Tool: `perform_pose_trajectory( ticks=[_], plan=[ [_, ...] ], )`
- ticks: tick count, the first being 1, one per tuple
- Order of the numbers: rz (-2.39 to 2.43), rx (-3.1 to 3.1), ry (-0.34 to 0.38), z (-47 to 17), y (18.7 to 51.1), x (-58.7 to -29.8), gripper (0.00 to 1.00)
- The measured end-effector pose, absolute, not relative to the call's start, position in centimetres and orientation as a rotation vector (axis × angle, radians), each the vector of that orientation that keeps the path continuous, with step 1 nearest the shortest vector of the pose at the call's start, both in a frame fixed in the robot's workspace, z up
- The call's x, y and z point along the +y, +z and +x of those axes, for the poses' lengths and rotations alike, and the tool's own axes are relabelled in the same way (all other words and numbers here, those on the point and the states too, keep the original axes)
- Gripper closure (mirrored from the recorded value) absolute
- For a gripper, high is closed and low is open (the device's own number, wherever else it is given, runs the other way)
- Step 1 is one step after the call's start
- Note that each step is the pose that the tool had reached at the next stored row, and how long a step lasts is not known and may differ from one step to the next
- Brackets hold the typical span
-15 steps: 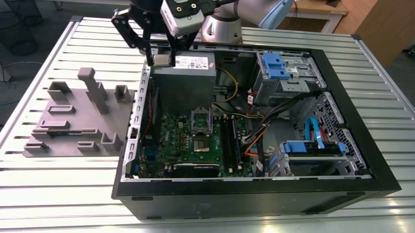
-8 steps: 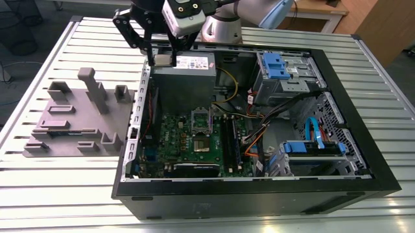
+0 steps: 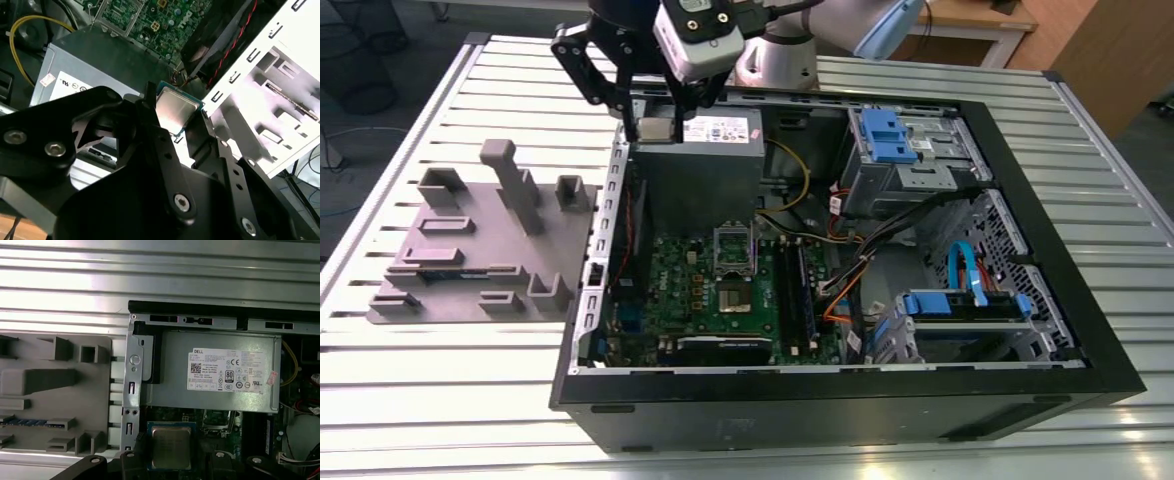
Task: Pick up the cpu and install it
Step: 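Pick up the cpu and move it towards the insertion slot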
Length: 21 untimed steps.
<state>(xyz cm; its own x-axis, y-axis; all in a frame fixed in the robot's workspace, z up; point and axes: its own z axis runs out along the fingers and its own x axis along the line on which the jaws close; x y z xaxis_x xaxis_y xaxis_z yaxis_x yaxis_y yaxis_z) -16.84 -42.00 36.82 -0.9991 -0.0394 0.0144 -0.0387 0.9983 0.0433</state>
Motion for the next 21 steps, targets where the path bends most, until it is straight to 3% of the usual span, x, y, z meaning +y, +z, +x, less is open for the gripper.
perform_pose_trajectory(
  ticks=[21],
  plan=[
    [0.024, -3.125, -0.067, -14.3, 36.4, -42.8, 0.53]
  ],
)
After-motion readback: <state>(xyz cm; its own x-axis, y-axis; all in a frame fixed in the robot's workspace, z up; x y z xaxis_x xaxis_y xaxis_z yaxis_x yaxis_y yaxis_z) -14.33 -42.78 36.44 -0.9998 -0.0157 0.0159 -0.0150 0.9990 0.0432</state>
